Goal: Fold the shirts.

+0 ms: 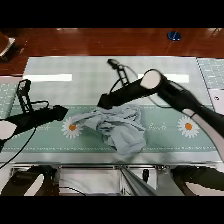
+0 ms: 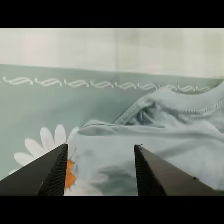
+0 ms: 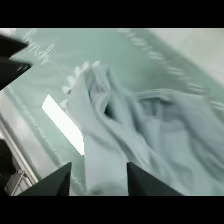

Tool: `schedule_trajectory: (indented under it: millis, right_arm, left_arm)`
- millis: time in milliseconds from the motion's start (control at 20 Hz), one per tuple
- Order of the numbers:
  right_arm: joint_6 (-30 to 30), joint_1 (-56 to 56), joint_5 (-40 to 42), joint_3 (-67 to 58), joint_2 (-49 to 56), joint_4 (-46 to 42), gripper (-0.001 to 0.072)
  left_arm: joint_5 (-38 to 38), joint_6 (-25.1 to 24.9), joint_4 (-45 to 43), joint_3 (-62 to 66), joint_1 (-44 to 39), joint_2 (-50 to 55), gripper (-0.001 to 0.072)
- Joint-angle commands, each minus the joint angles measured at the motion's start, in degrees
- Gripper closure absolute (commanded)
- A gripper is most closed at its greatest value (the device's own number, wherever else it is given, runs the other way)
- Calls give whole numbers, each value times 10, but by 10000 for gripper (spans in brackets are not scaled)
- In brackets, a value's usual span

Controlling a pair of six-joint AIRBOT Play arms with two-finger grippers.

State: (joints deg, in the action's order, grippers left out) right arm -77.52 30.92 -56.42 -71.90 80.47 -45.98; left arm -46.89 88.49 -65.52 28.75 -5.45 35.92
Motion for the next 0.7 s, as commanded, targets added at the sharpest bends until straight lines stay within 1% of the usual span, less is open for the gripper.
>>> schedule_trajectory:
  millis: [0,100,150,200,250,300,350,450,500,550,650]
  right_arm:
    - [-28,-123,-89,4,-79,-95,304]
    - [-77,-213,-117,44,-170,-233,304]
    - [-102,-262,-118,91,-222,-289,304]
    - [-123,-313,-116,151,-271,-322,304]
    - [-132,-359,-110,214,-314,-327,304]
    - [-134,-404,-102,284,-356,-316,305]
    - [-133,-438,-95,347,-388,-295,304]
    - [-110,-481,-83,450,-432,-234,304]
    - [-98,-489,-78,487,-442,-202,305]
    - [-89,-490,-76,511,-443,-178,305]
    - [-73,-489,-76,540,-442,-133,305]
  left_arm:
    - [-80,3,2,0,0,0,203]
    - [-126,3,-10,0,9,0,203]
    - [-131,21,-32,0,25,2,203]
    - [-131,45,-51,0,52,8,202]
    - [-132,53,-47,0,92,22,203]
    - [-135,49,-20,-1,135,42,203]
    - [-141,22,26,-4,169,68,203]
    - [-151,-60,156,-18,205,133,203]
    - [-152,-115,211,-24,203,167,203]
    - [-151,-142,236,-26,193,198,203]
    - [-143,-157,245,-26,162,259,202]
